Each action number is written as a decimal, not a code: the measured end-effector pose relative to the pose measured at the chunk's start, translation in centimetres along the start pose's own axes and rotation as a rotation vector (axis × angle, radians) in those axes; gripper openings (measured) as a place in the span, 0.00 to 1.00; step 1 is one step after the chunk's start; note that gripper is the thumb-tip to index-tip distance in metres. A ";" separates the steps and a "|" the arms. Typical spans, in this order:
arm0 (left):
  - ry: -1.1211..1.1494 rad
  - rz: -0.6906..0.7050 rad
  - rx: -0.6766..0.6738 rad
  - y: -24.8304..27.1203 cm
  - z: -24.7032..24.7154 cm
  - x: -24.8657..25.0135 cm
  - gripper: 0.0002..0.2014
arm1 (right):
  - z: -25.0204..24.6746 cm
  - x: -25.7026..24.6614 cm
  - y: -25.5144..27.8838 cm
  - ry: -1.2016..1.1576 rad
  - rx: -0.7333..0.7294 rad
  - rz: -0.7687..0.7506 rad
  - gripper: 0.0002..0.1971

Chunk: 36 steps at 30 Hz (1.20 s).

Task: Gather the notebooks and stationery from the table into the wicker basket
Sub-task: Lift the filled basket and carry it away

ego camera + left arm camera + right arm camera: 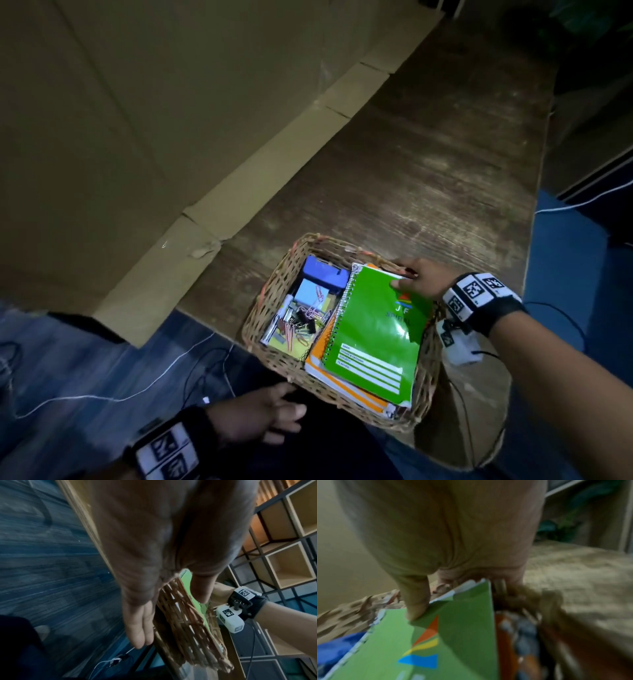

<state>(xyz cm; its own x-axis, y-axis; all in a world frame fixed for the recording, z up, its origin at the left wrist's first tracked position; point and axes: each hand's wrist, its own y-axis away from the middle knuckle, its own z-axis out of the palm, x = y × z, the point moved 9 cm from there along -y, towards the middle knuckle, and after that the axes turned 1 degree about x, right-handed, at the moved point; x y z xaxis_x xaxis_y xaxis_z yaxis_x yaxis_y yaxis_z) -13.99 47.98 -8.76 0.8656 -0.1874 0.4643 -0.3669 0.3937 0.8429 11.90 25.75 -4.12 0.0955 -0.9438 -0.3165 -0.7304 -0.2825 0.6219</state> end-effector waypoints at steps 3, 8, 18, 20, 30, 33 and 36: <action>0.205 0.027 0.034 -0.9 0.4 0.7 0.53 | 0.7 0.6 -0.7 -0.164 0.026 0.044 0.05; 0.433 0.095 0.057 -1.7 0.5 2.4 0.24 | 1.4 1.8 -0.5 -0.373 0.134 0.105 0.09; 0.168 0.336 0.337 -1.8 -4.5 9.7 0.24 | 6.8 5.7 2.9 -0.672 0.183 0.257 0.18; 0.115 0.410 0.382 -2.0 -5.9 10.8 0.35 | 8.1 4.9 4.5 -0.749 0.162 0.231 0.11; -0.048 0.450 0.260 -1.5 -5.6 12.3 0.35 | 12.9 3.2 11.6 -1.040 0.066 0.116 0.22; -0.089 0.350 0.186 -1.3 -5.0 10.1 0.47 | 14.2 3.7 13.2 -1.123 -0.014 0.205 0.27; -0.045 0.229 0.122 -1.6 -4.9 7.5 0.54 | 15.8 4.3 13.5 -1.236 -0.023 0.261 0.28</action>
<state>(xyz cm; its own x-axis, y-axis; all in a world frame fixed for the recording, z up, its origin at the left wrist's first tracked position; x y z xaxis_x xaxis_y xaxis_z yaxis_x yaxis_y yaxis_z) -5.19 50.38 -7.97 0.7404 -0.1470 0.6559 -0.5920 0.3196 0.7399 -8.23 20.64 -8.40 -0.7528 -0.1853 -0.6317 -0.6190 -0.1272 0.7750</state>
